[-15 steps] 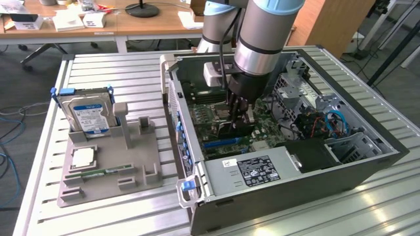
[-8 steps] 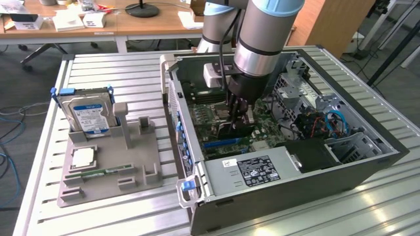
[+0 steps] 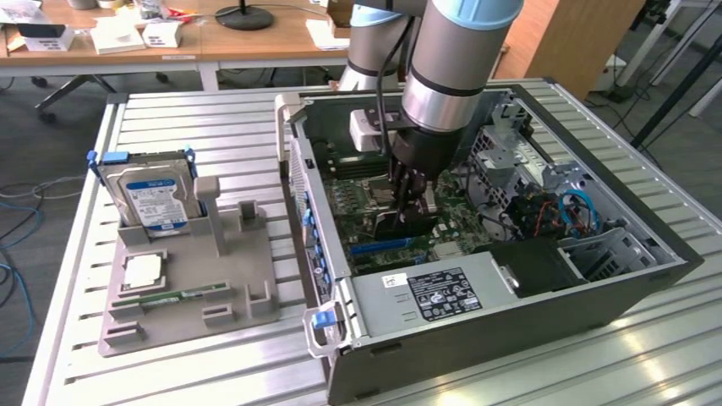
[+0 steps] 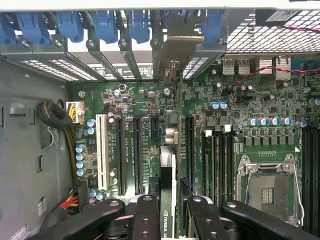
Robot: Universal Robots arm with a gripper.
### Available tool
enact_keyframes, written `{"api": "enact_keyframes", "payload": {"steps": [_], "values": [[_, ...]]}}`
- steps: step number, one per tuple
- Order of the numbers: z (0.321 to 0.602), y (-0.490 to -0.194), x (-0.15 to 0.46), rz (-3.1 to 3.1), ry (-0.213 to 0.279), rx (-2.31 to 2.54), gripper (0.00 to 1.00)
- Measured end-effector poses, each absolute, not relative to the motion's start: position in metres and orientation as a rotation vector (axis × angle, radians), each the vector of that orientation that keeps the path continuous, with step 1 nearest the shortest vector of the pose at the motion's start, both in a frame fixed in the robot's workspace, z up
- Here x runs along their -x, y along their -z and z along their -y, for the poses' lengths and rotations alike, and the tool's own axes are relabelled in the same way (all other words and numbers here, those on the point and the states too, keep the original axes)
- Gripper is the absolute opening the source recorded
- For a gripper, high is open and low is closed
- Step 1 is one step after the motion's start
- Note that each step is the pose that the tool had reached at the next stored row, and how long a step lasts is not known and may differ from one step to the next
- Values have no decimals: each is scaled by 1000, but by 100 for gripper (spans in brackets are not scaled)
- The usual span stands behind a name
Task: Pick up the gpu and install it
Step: 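Insert the gpu into the slot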
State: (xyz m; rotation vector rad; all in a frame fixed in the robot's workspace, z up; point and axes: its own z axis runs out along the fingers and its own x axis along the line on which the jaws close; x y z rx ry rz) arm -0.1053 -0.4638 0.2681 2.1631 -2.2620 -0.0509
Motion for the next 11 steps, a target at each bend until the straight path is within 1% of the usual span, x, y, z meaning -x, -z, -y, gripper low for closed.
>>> {"api": "enact_keyframes", "payload": {"steps": [11], "values": [[464,-267,105,2262,51,-2163,26]]}}
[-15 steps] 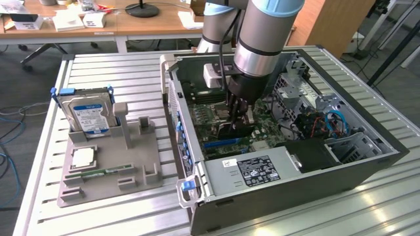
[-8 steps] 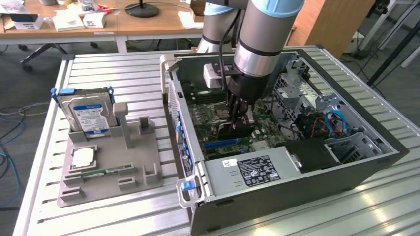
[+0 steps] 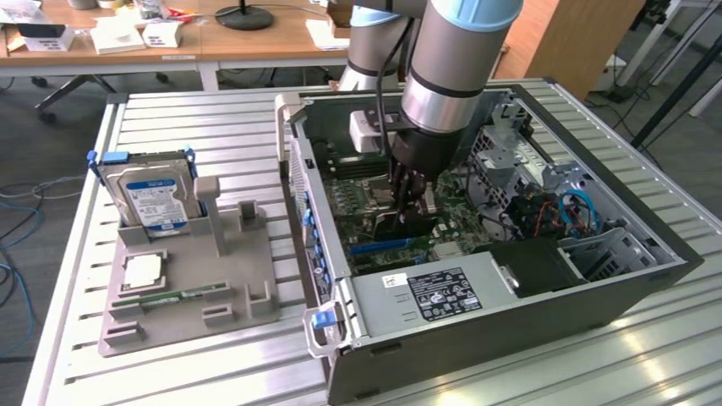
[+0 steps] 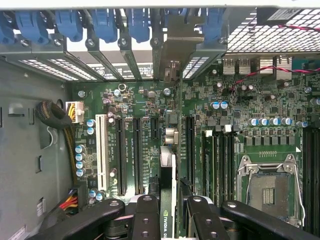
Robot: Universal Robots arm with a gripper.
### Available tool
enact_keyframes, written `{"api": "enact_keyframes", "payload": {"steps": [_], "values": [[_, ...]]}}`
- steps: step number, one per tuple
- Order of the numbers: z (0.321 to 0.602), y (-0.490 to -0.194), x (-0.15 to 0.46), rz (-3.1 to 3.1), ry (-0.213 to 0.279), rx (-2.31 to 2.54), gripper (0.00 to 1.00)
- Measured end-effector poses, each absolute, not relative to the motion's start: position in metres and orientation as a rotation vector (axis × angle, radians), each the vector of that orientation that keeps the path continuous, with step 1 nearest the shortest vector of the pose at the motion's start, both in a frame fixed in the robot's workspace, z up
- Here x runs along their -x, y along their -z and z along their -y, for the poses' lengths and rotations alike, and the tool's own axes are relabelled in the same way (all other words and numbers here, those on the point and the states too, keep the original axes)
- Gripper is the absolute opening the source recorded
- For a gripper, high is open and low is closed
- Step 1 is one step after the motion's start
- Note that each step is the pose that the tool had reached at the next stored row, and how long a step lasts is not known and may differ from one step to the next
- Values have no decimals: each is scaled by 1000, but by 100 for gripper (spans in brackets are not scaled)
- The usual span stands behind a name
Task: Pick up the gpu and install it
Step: 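Insert the gpu into the slot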
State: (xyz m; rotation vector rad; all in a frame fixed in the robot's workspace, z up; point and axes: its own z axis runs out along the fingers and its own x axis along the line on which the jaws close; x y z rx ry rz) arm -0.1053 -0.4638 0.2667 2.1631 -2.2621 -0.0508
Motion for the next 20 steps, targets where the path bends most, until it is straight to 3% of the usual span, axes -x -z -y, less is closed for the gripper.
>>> {"api": "enact_keyframes", "payload": {"steps": [20], "values": [[464,-266,106,2261,50,-2165,26]]}}
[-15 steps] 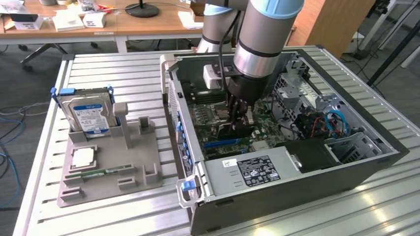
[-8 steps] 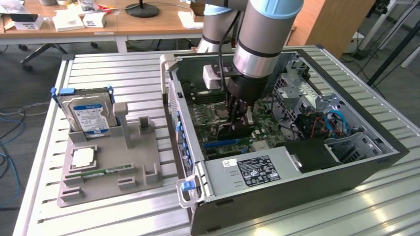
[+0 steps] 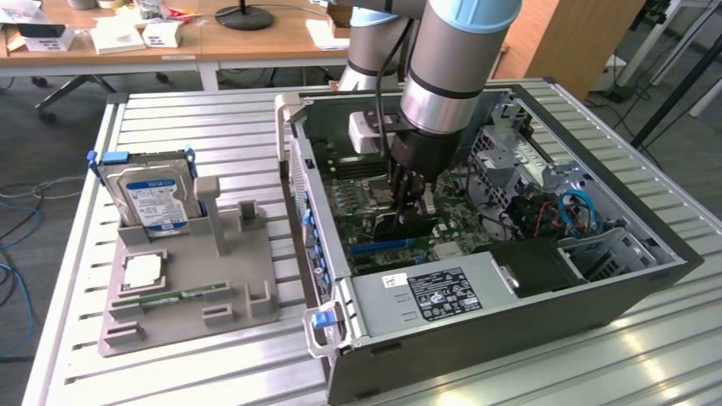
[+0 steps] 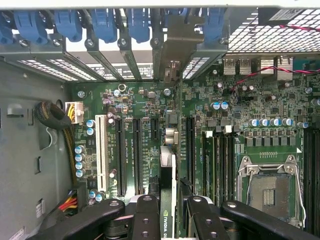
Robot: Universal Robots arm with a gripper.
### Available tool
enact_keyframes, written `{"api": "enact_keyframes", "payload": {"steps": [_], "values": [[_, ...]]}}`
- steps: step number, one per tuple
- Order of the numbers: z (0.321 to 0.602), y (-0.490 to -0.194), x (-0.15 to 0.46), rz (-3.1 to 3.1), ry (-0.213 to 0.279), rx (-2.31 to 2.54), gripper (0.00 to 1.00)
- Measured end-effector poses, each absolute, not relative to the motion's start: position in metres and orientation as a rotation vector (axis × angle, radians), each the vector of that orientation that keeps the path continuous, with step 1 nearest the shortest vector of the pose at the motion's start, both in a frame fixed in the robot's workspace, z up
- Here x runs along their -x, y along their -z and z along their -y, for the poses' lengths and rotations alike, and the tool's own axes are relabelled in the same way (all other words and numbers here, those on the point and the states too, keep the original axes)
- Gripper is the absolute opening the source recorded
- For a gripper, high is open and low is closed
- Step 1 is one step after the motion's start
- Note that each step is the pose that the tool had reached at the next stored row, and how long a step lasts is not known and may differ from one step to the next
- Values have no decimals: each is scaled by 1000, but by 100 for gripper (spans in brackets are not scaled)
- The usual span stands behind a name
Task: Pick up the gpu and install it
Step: 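Insert the gpu into the slot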
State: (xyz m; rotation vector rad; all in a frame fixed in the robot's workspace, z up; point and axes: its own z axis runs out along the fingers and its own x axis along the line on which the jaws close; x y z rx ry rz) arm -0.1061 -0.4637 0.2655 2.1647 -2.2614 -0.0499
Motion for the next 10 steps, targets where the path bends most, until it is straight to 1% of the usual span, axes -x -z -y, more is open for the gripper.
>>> {"api": "enact_keyframes", "payload": {"steps": [10], "values": [[464,-266,106,2263,45,-2168,26]]}}
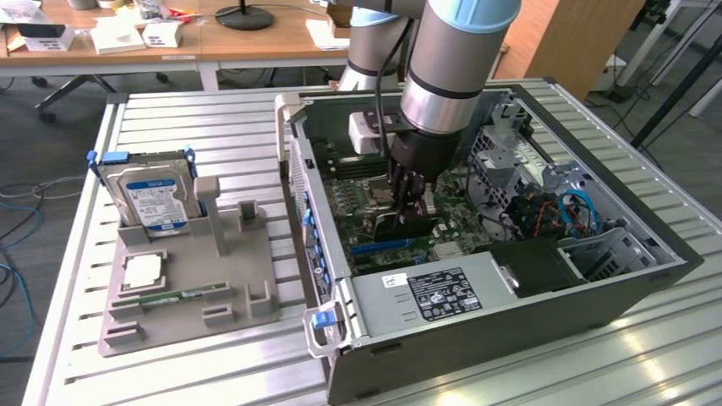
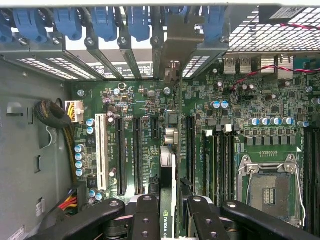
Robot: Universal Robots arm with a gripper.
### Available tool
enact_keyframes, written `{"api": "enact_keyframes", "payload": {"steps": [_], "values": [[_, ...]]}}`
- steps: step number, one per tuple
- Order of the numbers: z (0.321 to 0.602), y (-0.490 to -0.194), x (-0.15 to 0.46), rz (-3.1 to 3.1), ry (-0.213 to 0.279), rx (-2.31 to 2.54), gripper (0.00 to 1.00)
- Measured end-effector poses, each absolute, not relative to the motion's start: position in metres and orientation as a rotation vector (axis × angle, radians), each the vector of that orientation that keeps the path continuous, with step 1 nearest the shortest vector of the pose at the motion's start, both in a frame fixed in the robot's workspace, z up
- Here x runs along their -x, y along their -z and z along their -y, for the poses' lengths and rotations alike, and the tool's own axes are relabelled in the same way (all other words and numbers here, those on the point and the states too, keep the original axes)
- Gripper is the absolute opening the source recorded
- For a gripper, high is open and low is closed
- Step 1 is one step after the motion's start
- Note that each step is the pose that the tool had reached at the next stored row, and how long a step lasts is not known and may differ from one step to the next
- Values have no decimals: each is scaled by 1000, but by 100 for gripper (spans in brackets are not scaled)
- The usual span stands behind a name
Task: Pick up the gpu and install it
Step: 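Insert the gpu into the slot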
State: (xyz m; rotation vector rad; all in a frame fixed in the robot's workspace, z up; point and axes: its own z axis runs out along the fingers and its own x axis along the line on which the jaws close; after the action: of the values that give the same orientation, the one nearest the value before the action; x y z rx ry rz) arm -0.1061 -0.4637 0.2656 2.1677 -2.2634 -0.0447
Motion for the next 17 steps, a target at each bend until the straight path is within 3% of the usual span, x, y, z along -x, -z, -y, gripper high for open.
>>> {"api": "enact_keyframes", "payload": {"steps": [17], "values": [[464,-265,108,2264,43,-2168,26]]}}
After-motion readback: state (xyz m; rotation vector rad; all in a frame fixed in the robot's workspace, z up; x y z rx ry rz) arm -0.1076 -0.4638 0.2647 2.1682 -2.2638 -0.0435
